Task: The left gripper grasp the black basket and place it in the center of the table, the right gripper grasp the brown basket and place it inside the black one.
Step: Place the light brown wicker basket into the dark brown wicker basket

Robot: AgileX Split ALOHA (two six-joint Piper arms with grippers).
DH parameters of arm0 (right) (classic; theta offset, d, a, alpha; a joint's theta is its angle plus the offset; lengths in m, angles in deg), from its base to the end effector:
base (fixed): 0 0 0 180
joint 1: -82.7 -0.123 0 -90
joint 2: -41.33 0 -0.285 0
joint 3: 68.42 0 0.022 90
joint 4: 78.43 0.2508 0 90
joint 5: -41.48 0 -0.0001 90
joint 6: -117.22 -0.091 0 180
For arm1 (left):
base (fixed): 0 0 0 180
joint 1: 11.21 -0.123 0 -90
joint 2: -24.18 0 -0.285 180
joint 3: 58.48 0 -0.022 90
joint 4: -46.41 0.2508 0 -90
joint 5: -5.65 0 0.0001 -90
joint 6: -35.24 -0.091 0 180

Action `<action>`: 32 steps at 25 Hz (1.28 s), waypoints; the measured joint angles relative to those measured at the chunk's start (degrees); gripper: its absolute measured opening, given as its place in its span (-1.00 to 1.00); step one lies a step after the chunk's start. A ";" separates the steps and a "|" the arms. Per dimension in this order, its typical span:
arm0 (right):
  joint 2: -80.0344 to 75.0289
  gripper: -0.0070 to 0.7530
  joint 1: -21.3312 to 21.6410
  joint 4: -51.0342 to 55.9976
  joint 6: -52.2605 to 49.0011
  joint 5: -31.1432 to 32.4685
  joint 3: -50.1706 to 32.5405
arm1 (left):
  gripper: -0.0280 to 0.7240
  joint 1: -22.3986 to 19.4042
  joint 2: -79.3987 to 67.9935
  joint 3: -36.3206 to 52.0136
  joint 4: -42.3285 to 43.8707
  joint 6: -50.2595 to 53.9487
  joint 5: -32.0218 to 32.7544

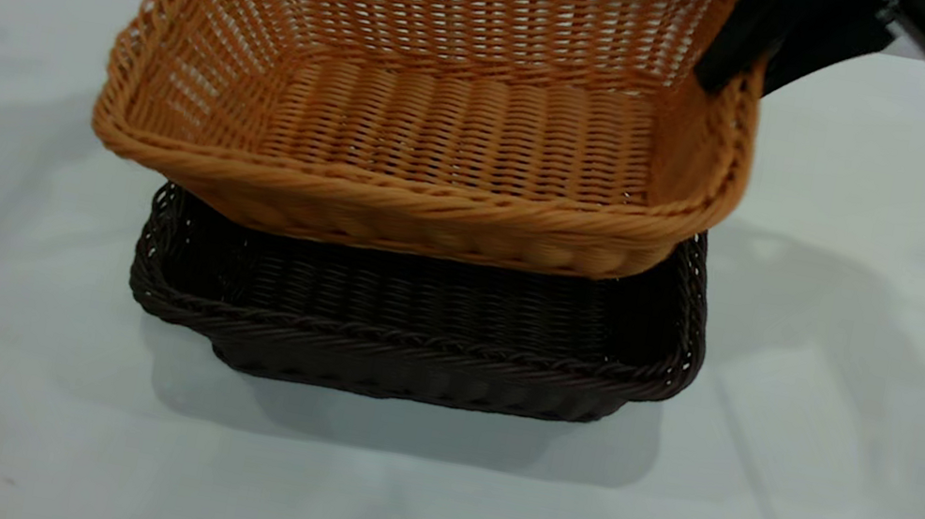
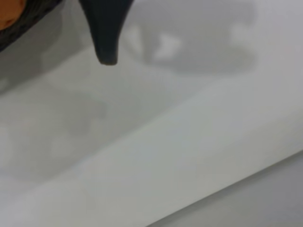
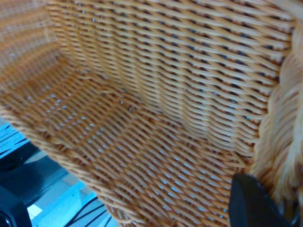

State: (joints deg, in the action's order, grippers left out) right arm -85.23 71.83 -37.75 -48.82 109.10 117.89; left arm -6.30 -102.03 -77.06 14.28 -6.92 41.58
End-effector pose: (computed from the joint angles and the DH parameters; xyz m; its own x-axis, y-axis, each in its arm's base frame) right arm 0.3777 0.1284 0.1720 -0.9886 -0.1309 0.0742 -0.0608 0.7987 0.5987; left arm 0.4663 -0.0686 0.2325 -0.6528 0.3062 -0.6929 0.4724 0.8796 -0.0564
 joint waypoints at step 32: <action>-4.54 -0.79 -3.49 2.55 4.45 -10.13 -7.46 | 0.37 0.00 0.00 0.00 -0.05 0.02 2.76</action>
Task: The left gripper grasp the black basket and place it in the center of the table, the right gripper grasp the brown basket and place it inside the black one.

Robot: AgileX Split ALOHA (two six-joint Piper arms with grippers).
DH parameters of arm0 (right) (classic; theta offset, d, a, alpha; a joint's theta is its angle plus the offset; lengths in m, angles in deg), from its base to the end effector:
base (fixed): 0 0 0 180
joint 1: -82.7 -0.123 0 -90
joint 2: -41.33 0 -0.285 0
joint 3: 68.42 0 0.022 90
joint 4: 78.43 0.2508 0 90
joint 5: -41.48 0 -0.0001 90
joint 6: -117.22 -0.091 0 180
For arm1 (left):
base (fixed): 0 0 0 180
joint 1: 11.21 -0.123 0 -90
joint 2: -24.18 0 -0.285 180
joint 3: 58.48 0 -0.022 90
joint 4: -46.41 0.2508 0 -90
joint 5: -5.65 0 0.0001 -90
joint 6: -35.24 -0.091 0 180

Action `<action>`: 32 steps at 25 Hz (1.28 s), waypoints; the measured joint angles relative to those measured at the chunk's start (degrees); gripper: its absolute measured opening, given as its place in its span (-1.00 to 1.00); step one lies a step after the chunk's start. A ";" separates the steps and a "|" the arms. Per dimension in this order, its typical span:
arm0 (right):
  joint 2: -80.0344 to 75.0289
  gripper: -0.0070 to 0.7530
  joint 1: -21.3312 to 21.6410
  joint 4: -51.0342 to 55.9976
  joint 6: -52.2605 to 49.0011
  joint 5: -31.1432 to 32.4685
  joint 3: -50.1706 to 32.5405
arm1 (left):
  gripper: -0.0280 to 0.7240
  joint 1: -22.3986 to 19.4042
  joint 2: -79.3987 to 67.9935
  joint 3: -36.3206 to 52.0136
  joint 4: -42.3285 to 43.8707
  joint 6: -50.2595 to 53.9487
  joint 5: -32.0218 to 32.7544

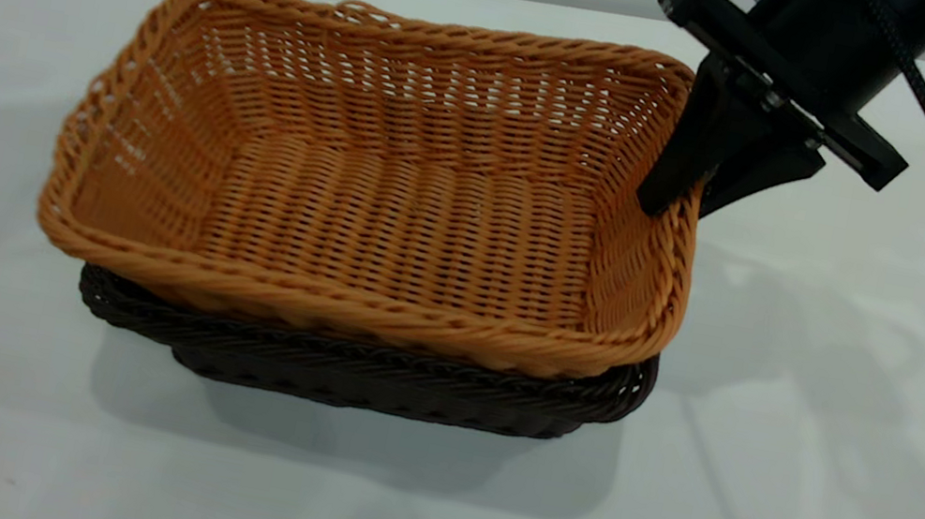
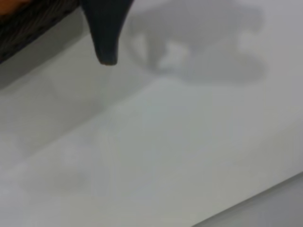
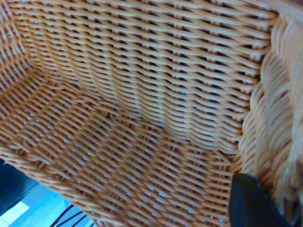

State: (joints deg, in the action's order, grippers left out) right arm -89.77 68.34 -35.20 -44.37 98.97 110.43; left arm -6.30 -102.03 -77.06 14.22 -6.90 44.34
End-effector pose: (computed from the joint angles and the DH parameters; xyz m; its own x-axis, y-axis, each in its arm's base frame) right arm 0.3612 0.1468 0.1112 -0.9862 -0.1295 0.1028 -0.0485 0.8212 0.5686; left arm 0.4628 -0.0702 0.2305 -0.6736 0.3183 -0.6671 0.4904 0.8677 -0.0811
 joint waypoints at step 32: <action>4.48 0.59 0.06 -15.16 -2.28 2.87 15.80 | 0.37 0.00 4.17 0.10 0.94 0.40 1.00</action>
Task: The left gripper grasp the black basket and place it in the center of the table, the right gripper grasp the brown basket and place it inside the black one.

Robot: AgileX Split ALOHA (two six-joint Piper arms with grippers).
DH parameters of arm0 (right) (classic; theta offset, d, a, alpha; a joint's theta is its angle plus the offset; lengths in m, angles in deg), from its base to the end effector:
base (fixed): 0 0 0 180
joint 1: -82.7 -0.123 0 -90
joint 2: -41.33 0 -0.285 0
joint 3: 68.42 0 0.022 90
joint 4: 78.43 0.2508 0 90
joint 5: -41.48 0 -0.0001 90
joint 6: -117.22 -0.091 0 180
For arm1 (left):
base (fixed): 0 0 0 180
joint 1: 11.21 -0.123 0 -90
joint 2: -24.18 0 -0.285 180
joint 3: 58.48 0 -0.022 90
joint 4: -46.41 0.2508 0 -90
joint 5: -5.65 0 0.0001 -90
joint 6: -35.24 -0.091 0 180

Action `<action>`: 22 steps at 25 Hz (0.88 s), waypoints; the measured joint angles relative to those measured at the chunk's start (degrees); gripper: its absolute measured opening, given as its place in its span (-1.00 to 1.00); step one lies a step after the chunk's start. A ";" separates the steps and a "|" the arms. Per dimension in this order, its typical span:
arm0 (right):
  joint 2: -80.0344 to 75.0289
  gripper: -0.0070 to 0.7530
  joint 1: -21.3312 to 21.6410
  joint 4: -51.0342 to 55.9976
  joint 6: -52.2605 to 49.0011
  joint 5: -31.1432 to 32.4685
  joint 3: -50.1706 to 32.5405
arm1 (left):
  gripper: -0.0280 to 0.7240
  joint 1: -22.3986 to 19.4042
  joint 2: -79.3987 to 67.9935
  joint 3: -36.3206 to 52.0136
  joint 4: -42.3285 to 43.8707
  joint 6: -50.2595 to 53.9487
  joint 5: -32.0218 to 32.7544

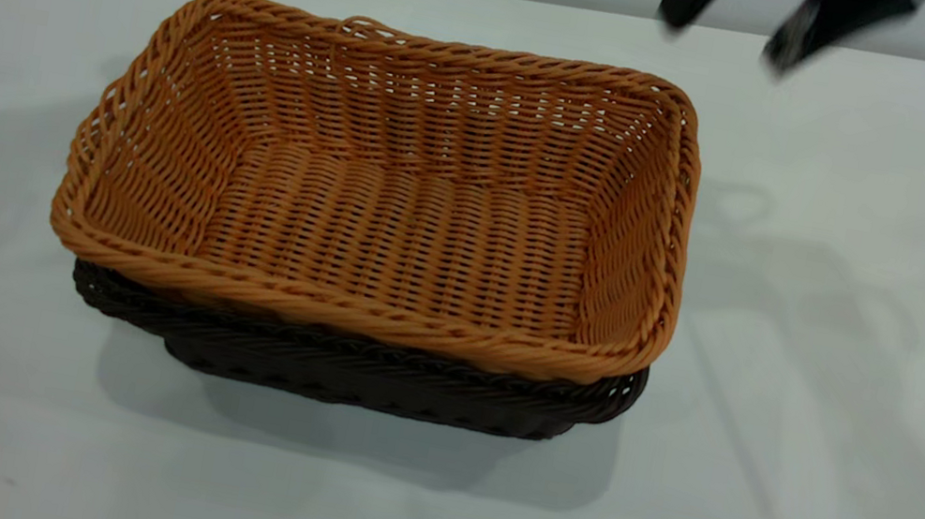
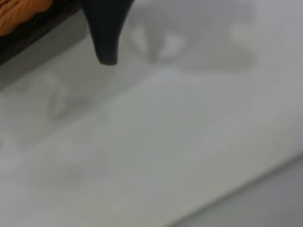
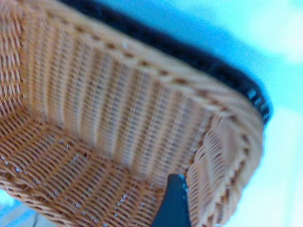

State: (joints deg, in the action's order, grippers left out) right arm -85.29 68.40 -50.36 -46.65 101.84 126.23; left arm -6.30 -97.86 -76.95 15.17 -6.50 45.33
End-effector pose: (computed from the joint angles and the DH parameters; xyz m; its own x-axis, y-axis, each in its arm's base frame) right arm 0.4039 0.1414 0.1968 -0.9443 -0.2630 -0.1976 -0.3224 0.8593 0.3971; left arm 0.4522 -0.0691 0.2624 -0.6337 0.3268 -0.7011 0.5010 0.8640 -0.0501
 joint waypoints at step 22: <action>57.25 0.58 0.06 -6.21 -4.73 12.09 1.64 | 0.37 0.00 34.41 0.00 21.68 33.11 27.16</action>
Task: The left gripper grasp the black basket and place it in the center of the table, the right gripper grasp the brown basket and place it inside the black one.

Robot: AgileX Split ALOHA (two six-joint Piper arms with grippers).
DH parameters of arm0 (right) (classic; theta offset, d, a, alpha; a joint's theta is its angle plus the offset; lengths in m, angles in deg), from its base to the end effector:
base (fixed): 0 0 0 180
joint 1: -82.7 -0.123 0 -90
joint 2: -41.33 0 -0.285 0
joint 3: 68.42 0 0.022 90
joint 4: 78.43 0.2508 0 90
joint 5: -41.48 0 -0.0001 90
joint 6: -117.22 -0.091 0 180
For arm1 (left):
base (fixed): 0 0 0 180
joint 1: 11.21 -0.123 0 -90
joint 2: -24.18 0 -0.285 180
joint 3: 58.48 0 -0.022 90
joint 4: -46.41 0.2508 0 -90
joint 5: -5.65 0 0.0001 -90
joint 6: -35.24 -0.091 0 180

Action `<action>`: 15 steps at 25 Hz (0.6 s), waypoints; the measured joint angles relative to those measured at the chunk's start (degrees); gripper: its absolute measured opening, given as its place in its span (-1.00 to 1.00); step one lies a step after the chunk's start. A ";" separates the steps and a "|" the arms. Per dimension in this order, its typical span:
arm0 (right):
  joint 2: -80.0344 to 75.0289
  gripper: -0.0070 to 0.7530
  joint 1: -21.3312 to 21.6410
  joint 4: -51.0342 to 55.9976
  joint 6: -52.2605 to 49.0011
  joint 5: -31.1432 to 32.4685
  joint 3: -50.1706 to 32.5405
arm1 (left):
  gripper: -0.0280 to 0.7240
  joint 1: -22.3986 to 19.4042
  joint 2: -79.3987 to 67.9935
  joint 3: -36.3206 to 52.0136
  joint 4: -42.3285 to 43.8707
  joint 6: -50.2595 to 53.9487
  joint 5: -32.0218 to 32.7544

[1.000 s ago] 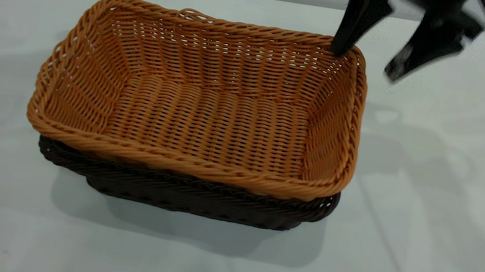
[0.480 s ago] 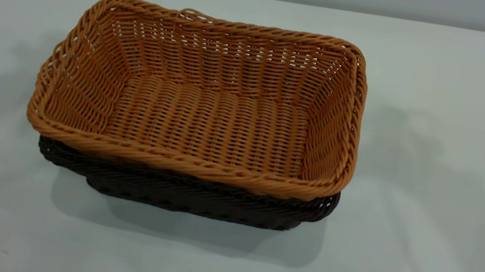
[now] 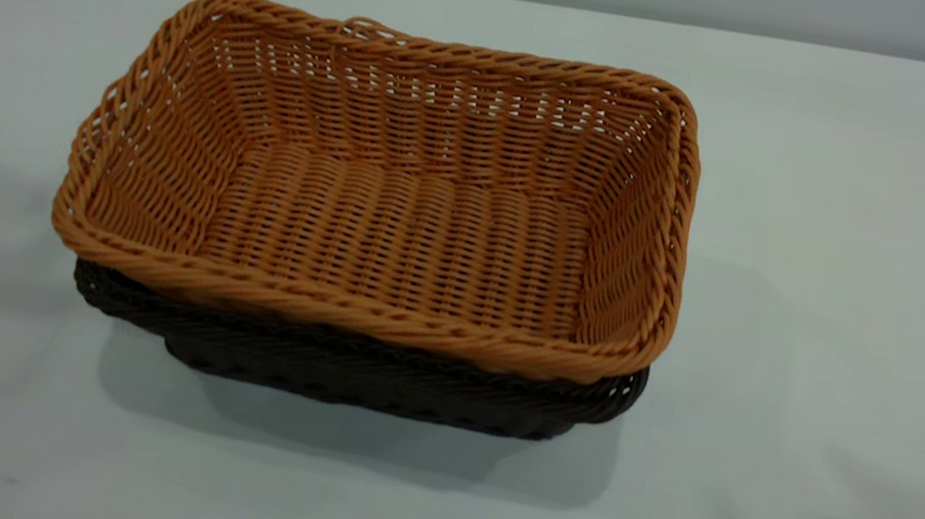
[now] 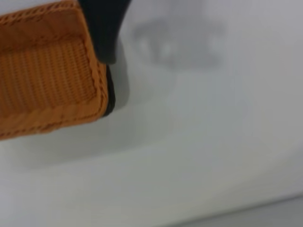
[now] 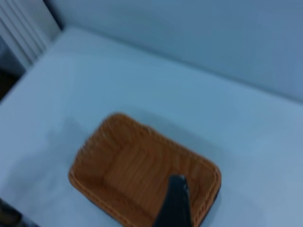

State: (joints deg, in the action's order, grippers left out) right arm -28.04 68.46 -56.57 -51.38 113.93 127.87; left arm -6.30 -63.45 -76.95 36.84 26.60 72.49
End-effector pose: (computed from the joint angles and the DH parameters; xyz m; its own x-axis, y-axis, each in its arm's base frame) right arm 0.1444 0.0700 0.5100 -0.5036 -0.2035 -0.8396 -0.5556 0.8205 0.1344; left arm 0.2753 -0.0376 0.4531 -0.6945 0.1435 -0.7051 0.2505 0.9668 -0.0500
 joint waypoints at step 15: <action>35.04 0.57 0.00 -0.06 -3.39 0.42 -35.72 | 0.37 0.00 22.47 27.65 0.34 1.56 0.00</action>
State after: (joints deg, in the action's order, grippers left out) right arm 7.00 68.46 -56.63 -54.77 114.35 92.15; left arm -6.30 -40.98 -49.30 37.19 28.16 72.49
